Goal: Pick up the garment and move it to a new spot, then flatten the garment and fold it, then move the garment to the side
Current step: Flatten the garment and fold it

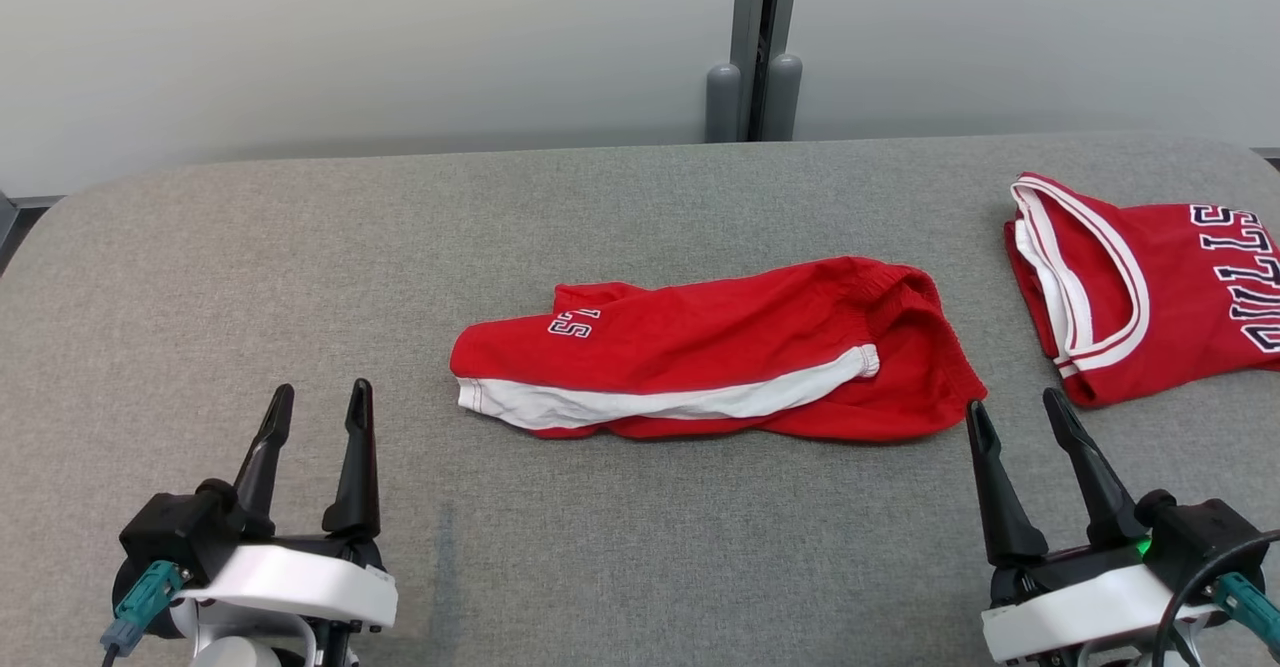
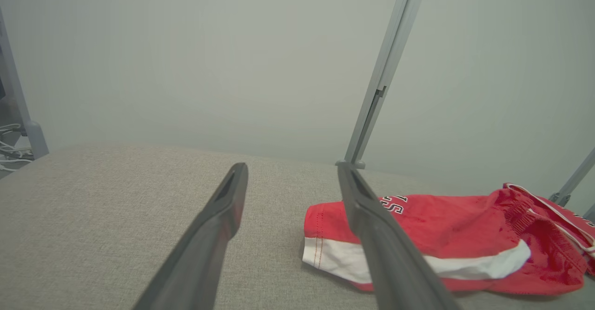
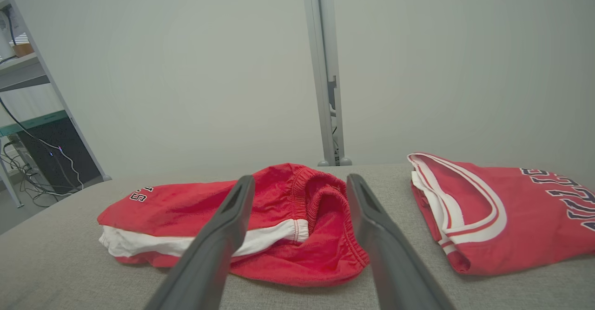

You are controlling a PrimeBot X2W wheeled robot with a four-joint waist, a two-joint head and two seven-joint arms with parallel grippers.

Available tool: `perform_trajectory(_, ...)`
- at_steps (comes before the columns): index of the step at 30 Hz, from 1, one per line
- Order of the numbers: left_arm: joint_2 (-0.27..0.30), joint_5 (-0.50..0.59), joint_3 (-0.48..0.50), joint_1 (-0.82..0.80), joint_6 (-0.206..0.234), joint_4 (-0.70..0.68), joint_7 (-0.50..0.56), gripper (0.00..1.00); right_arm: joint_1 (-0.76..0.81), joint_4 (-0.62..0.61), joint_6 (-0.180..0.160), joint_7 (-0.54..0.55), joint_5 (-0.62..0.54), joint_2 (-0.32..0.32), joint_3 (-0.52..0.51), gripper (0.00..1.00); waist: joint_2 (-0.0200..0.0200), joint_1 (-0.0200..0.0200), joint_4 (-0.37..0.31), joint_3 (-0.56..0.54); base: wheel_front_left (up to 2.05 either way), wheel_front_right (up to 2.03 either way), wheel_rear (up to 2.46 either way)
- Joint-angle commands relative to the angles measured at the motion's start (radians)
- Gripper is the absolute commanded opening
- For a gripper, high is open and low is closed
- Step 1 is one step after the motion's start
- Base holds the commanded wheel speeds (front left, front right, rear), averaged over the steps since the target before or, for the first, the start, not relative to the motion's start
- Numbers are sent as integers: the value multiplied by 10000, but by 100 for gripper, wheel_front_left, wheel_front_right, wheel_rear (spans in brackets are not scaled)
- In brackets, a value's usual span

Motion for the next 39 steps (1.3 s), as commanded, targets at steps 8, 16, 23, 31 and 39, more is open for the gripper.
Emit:
perform_trajectory(8, -157, 337, 329, -105, -397, 388, -9, 100, 18, 116, 9, -74, 105, -124, 77, 100, 0, 0, -8, -34, 0, 0, 0)
perform_trajectory(16, -267, 229, 261, -315, -667, 878, 37, 100, -300, 423, 9, 302, 430, -473, 620, 100, 0, 0, -71, 41, 0, 0, 0)
perform_trajectory(23, -184, 48, 69, -750, -886, 1344, 467, 100, -1481, 1296, 9, 1121, 889, -1084, 1534, 100, 0, 0, -197, 276, 0, 0, 0)
perform_trajectory(31, -90, -107, -438, -1670, -1200, 2249, 1532, 100, -3041, 2706, 9, 1738, 1582, -1266, 2237, 100, 0, 0, -58, 599, 0, 0, 0)
perform_trajectory(39, 62, -294, -858, -2591, -1423, 2964, 2265, 100, -4542, 4185, 9, 2574, 3101, -1388, 3222, 100, 0, 0, 38, 1172, 0, 0, 0)
